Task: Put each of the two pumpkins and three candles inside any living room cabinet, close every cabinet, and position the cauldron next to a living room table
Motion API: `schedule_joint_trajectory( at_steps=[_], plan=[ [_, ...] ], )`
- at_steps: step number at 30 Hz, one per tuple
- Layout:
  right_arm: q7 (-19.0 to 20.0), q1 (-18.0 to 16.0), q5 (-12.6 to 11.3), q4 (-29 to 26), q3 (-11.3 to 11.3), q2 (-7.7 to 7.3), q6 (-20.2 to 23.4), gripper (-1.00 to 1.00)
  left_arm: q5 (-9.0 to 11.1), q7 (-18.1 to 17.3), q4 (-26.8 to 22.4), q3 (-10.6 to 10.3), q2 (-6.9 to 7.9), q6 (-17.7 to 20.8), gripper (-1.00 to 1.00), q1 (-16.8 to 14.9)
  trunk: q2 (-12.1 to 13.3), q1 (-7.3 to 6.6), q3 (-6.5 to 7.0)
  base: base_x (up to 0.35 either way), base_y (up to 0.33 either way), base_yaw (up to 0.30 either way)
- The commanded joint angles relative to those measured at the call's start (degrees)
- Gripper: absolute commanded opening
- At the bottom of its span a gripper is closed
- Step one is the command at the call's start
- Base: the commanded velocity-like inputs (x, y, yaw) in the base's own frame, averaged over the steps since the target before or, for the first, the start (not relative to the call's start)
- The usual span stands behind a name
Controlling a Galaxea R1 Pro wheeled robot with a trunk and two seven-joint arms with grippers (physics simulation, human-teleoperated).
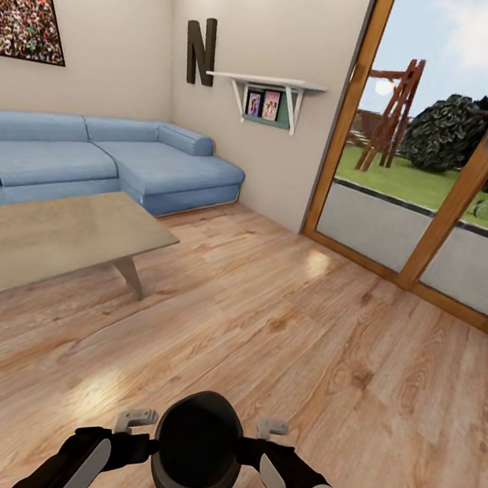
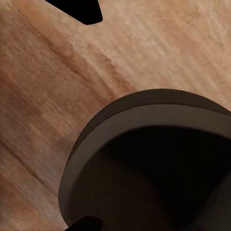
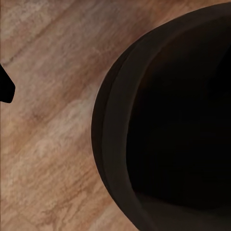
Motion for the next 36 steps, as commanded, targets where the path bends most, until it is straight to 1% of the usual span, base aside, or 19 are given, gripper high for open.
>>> schedule_joint_trajectory(
  at_steps=[1,5,6,8,10,11,15,20,36],
  plan=[
    [-0.22,-0.03,-0.42,-0.1,0.45,-0.02,0.25,1.0,0.62,0.52,-0.07,-0.12,0.02,0.19,1.0,-0.02,-0.44,0.21,-0.23,0.0,0.0,0.0],
    [-0.22,-0.03,-0.42,-0.1,0.45,-0.02,0.25,1.0,0.62,0.26,-0.07,-0.2,0.04,0.22,1.0,-0.01,-2.04,1.09,-0.95,0.0,0.0,0.0],
    [-0.22,-0.03,-0.42,-0.1,0.45,0.0,0.25,1.0,0.62,-0.34,-0.07,-0.22,0.06,0.24,1.0,-0.02,-2.44,1.31,-1.13,0.0,0.0,0.0],
    [-0.22,-0.03,-0.42,-0.1,0.45,-0.01,0.25,1.0,0.61,-3.21,-0.07,-0.32,0.14,0.23,1.0,0.0,-3.24,1.75,-1.49,0.0,0.0,0.0],
    [-0.22,-0.03,-0.42,-0.1,0.45,0.02,0.25,1.0,0.33,-6.62,0.12,-0.38,0.27,0.2,1.0,0.01,-3.24,1.75,-1.49,0.0,0.0,0.0],
    [-0.22,-0.03,-0.42,-0.1,0.45,0.04,0.25,1.0,0.16,-7.72,0.34,-0.37,0.31,0.2,1.0,0.0,-3.24,1.75,-1.49,0.0,0.0,0.0],
    [-0.22,-0.03,-0.42,-0.1,0.45,0.06,0.25,1.0,-0.17,-9.48,0.71,-0.35,0.38,0.17,1.0,0.01,-3.24,1.75,-1.49,0.0,0.0,0.0],
    [-0.22,-0.03,-0.42,-0.1,0.45,0.07,0.25,1.0,-0.23,-10.08,0.8,-0.34,0.5,0.18,1.0,0.02,-3.24,1.75,-1.49,0.033,0.0,0.0],
    [-0.22,-0.03,-0.37,-0.1,0.45,0.07,0.25,1.0,-0.19,-10.15,0.81,-0.17,0.72,0.15,1.0,0.02,-3.24,1.75,-1.49,0.087,0.025,0.0]
  ],
)
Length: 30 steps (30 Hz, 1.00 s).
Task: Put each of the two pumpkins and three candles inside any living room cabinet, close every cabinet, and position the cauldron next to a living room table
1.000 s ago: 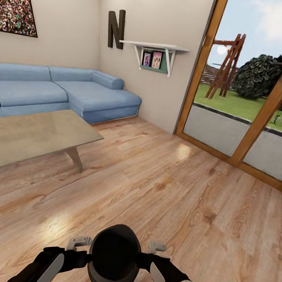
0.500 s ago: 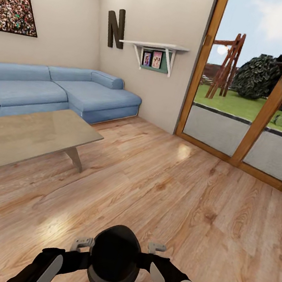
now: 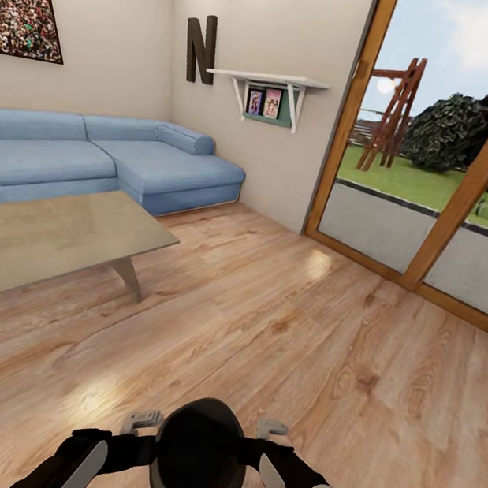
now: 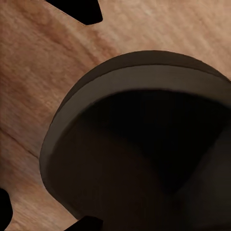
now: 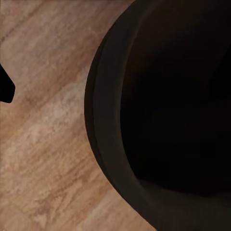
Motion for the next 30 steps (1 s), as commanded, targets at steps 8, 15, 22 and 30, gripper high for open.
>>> schedule_joint_trajectory(
  at_steps=[8,15,22,30],
  plan=[
    [-0.22,-0.03,-0.39,-0.09,0.44,-0.02,0.26,1.0,-0.08,-0.13,-0.05,-0.07,0.0,0.15,1.0,-0.02,-0.02,-0.01,-0.05,0.079,0.051,0.0],
    [-0.22,-0.03,-0.39,-0.09,0.44,-0.02,0.2,1.0,-0.13,-0.13,-0.05,-0.07,0.03,0.08,1.0,-0.04,-1.62,0.87,-0.77,0.005,0.003,0.0],
    [-0.22,-0.03,-0.39,-0.09,0.44,-0.02,0.17,1.0,-0.14,-0.13,-0.05,-0.07,-0.02,0.05,1.0,-0.04,-4.43,2.41,-2.02,0.0,0.0,0.0],
    [-0.22,-0.03,-0.42,-0.09,0.44,-0.02,-0.53,1.0,-0.14,-0.13,-0.05,-0.07,-0.03,-0.92,1.0,-0.04,-7.64,4.16,-3.46,0.0,0.0,0.0]
  ],
)
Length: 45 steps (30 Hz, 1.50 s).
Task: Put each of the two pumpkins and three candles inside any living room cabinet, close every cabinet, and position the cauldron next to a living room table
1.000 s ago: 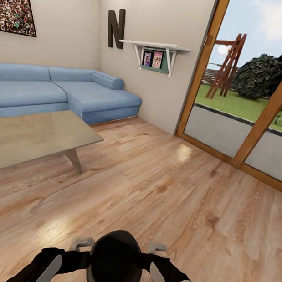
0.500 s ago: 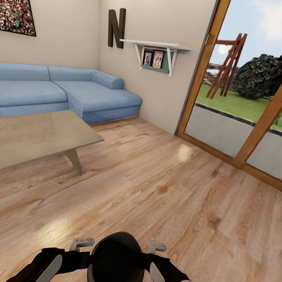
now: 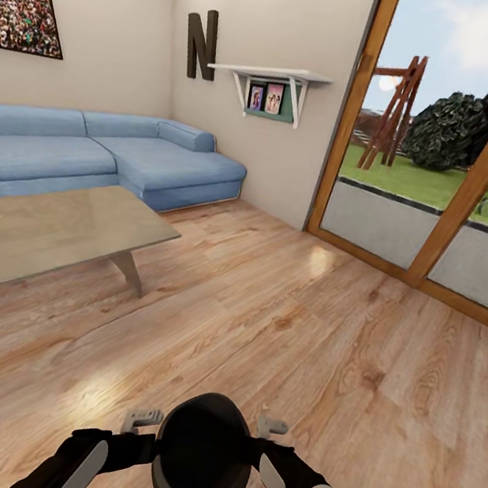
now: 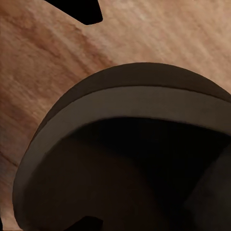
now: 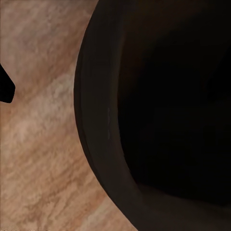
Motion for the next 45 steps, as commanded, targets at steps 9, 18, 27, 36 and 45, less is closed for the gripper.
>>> schedule_joint_trajectory(
  at_steps=[9,18,27,36,45],
  plan=[
    [-0.22,-0.03,-0.39,-0.01,0.44,-0.02,-0.19,1.0,-0.06,-0.13,-0.05,-0.06,0.0,0.12,1.0,-0.03,-0.16,0.23,-2.05,0.0,0.0,0.0],
    [-0.22,-0.03,-0.38,-0.01,0.44,-0.02,-0.2,1.0,-0.19,-0.13,-0.05,-0.14,-0.05,0.11,1.0,0.0,-0.28,0.46,-4.04,0.0,0.0,0.0],
    [-0.22,-0.03,-0.38,-0.01,0.44,-0.02,-0.2,1.0,-0.21,-0.13,-0.05,-0.16,-0.05,0.11,1.0,-0.01,-0.29,0.48,-4.26,0.0,0.0,0.0],
    [-0.22,-0.03,-0.38,-0.01,0.44,-0.02,-0.27,1.0,-0.18,-0.13,-0.05,-0.2,-0.05,0.11,1.0,-0.01,-0.29,0.48,-4.26,0.0,0.0,0.0],
    [-0.22,-0.03,-0.38,-0.01,0.44,-0.02,-0.28,1.0,-0.25,-0.13,2.47,-0.38,-0.35,-2.34,1.0,-0.05,-0.29,0.48,-4.26,0.0,0.0,0.0]
  ],
)
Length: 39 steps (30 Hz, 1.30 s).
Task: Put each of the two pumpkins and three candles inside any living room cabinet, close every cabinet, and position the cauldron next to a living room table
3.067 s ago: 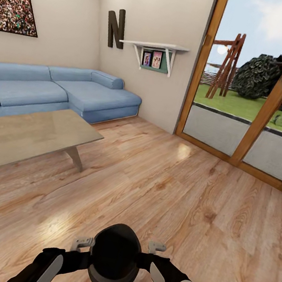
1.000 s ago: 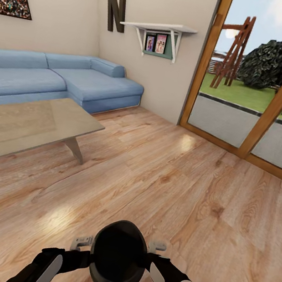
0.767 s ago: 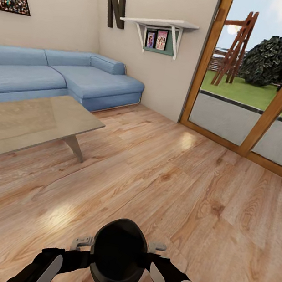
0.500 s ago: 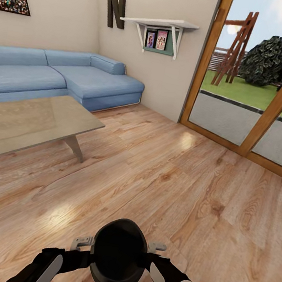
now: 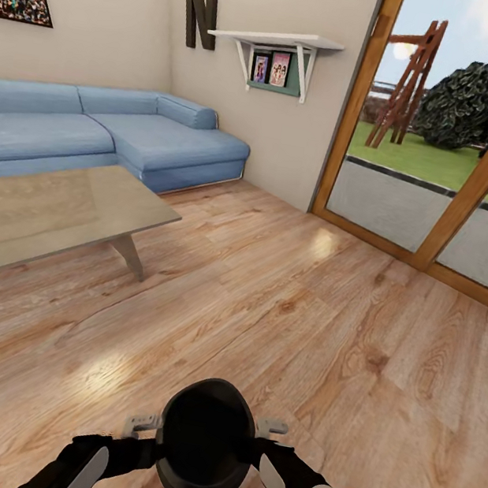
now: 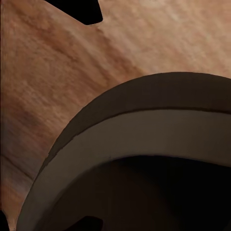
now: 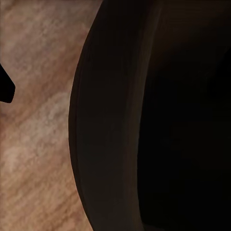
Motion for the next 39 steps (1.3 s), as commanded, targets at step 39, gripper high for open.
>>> schedule_joint_trajectory(
  at_steps=[39],
  plan=[
    [-0.22,-0.02,-0.44,-0.1,0.45,-0.02,-0.09,1.0,-0.12,-0.13,1.2,0.01,-0.24,-2.84,1.0,-0.02,-0.14,0.22,-2.04,0.0,0.0,0.0]
  ],
)
